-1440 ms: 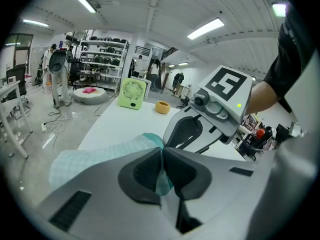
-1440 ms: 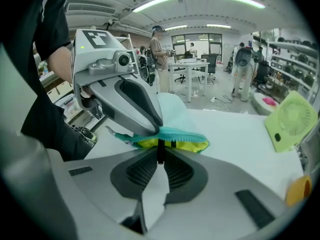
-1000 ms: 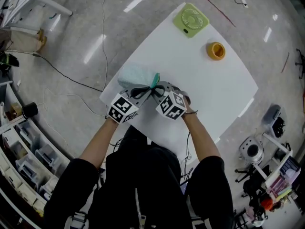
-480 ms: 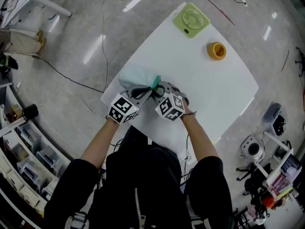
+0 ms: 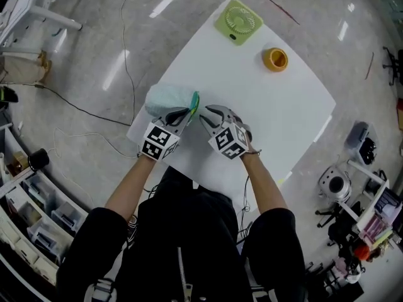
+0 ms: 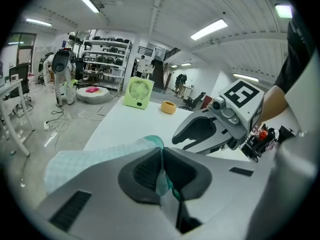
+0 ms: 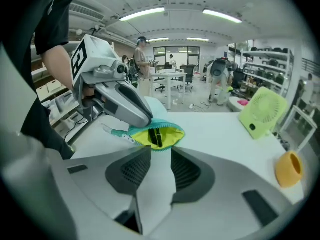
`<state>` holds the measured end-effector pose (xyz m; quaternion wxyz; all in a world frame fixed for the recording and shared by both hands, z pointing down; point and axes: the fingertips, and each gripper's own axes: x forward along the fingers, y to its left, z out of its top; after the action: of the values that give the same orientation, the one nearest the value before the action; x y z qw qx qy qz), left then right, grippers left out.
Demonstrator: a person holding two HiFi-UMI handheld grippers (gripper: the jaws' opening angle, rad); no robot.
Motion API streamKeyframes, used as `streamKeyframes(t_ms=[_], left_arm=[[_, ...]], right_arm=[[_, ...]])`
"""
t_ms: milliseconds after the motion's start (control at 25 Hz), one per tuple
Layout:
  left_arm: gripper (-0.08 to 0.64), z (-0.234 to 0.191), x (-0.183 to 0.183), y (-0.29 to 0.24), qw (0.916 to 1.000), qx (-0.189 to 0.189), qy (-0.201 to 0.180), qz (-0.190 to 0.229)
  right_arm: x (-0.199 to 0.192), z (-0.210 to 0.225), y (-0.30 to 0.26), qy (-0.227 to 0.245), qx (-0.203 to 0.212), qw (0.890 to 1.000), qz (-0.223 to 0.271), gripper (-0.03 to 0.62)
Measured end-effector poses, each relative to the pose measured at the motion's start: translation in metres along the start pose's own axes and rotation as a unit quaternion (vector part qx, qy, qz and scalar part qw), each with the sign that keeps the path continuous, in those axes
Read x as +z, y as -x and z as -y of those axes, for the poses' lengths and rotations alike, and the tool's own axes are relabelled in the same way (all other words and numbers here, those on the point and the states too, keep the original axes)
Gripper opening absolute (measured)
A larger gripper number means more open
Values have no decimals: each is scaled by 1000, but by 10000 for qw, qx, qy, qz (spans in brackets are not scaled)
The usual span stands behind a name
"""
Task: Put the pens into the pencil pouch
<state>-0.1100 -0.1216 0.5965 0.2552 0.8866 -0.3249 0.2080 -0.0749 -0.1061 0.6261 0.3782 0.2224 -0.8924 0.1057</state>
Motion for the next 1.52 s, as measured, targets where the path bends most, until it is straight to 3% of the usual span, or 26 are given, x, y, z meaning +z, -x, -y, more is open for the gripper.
streamKeyframes(t_ms=[320, 440, 640, 680, 800, 840, 1200, 1360, 1520], left_arm=[[38, -3, -24, -20, 9989, 265, -59, -375], [40, -5, -38, -24, 9981, 346, 74, -498], [40, 1, -57, -34, 9976, 394, -14, -569], [48, 2, -58, -36, 9976, 384, -1, -568], [183, 4, -59, -38, 9974, 366, 176, -598], [190, 5, -58, -37, 9973, 408, 198, -581], [190, 28, -13, 4, 9959, 885, -30, 174], [75, 45, 4, 30, 9931, 1047, -126, 515], [34, 65, 17, 54, 9899, 1171, -277, 748]], right_arm=[[-24, 19, 26, -1284, -450, 9906, 136, 118], [-25, 16, 33, -1423, -529, 9882, 182, 118], [-36, 12, 49, -1549, -606, 9857, 253, 118], [-38, 13, 52, -1610, -632, 9845, 281, 118], [-44, 12, 61, -1820, -692, 9802, 360, 118], [-46, 10, 65, -1872, -715, 9790, 378, 121], [-51, 20, 114, -2104, -1122, 9671, 884, 114], [-48, 23, 141, -2151, -1344, 9605, 1149, 90], [-40, 23, 168, -2025, -1524, 9574, 1387, 49]])
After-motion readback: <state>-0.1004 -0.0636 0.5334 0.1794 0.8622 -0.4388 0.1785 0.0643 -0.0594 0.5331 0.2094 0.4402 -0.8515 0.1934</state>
